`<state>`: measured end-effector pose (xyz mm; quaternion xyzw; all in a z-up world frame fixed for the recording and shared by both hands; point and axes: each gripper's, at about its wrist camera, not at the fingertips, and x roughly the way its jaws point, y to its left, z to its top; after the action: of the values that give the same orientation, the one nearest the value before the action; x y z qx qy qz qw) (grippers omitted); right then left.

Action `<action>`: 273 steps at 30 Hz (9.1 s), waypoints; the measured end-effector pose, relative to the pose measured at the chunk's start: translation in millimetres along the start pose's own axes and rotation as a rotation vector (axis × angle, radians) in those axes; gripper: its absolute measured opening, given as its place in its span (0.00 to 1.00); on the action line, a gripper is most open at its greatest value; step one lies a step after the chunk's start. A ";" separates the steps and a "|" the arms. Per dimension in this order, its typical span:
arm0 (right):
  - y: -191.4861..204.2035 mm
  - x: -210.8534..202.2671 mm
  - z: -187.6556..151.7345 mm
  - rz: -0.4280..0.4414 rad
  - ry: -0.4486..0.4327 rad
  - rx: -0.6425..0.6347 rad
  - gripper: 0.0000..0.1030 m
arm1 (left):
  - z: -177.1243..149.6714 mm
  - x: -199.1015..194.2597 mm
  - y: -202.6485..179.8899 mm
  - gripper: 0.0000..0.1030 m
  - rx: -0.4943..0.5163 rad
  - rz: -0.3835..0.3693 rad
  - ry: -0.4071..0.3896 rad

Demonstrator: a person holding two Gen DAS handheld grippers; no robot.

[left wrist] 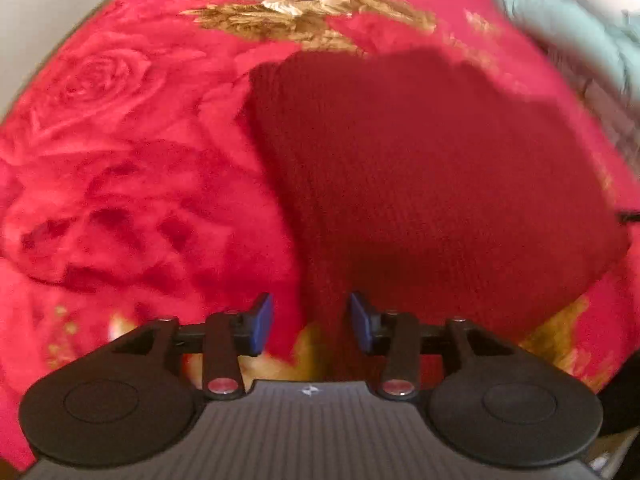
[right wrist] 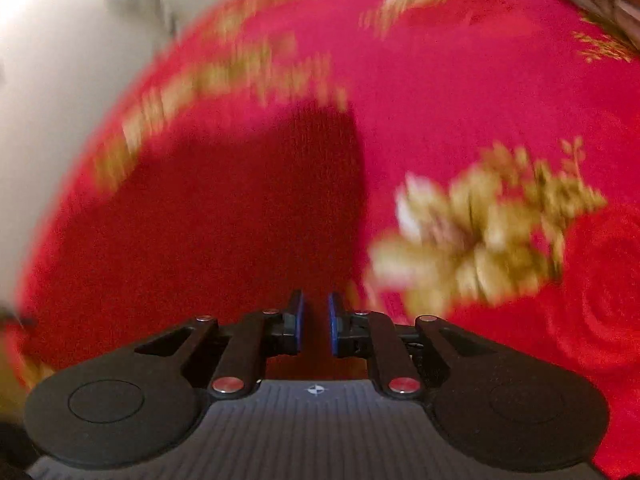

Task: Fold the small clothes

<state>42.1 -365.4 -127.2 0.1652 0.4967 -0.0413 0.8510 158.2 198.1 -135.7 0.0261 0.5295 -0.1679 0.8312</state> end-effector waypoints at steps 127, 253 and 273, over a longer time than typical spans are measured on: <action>49.3 -67.6 -13.7 -0.087 -0.338 0.053 0.29 | -75.9 -22.4 -67.2 0.16 -0.788 -0.047 -0.468; -30.2 22.5 26.3 0.343 -0.158 0.375 0.36 | 130.4 73.3 -218.5 0.65 -0.205 -0.456 -0.138; 108.3 51.0 83.0 0.412 -0.268 0.072 0.33 | 128.8 40.0 -61.3 0.82 -0.218 -0.238 -0.152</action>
<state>162.1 -285.4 -107.5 0.2863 0.3332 0.0941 0.8934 266.9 101.7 -106.5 -0.1401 0.4795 -0.2082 0.8409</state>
